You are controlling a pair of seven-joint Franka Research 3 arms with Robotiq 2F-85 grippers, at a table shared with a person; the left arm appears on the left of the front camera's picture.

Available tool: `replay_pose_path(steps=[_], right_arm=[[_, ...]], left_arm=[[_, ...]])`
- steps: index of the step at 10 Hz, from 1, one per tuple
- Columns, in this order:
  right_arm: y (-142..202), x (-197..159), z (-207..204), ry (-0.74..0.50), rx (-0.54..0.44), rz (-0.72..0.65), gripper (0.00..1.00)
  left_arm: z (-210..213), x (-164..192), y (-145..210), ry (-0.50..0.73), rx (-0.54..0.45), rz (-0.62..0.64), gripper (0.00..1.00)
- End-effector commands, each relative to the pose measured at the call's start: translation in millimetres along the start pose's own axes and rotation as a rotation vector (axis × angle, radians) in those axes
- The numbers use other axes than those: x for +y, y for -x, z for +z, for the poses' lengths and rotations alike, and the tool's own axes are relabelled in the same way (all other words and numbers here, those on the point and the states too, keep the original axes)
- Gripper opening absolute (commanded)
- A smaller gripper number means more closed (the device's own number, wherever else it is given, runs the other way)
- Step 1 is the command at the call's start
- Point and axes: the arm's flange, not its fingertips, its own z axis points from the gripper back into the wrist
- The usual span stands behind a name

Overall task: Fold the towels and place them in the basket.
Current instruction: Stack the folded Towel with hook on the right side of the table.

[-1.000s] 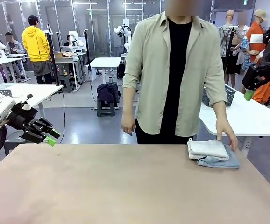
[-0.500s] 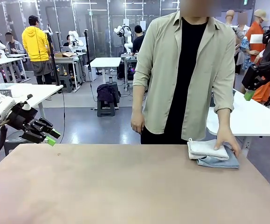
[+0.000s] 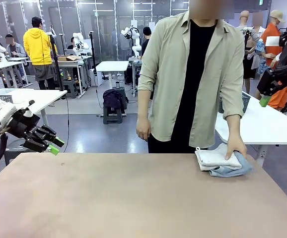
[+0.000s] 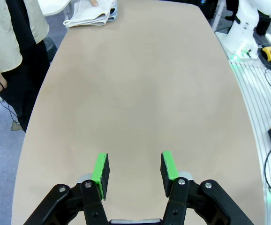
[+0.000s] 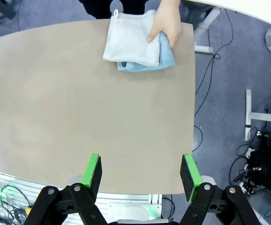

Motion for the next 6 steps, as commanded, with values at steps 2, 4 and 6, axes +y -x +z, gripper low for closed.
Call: replay_pose_path(steps=[2,4,6], right_arm=[[-2.6,1.5,1.7,-0.002,0.007,-0.013,0.84],[-2.6,1.5,1.7,-0.002,0.007,-0.013,0.84],[-2.6,1.5,1.7,-0.002,0.007,-0.013,0.84]], left_arm=[[0.6,-1.7,-0.8,-0.002,-0.001,-0.002,0.57],[0.6,-1.7,-0.8,-0.002,-0.001,-0.002,0.57],[0.6,-1.7,-0.8,-0.002,-0.001,-0.002,0.57]])
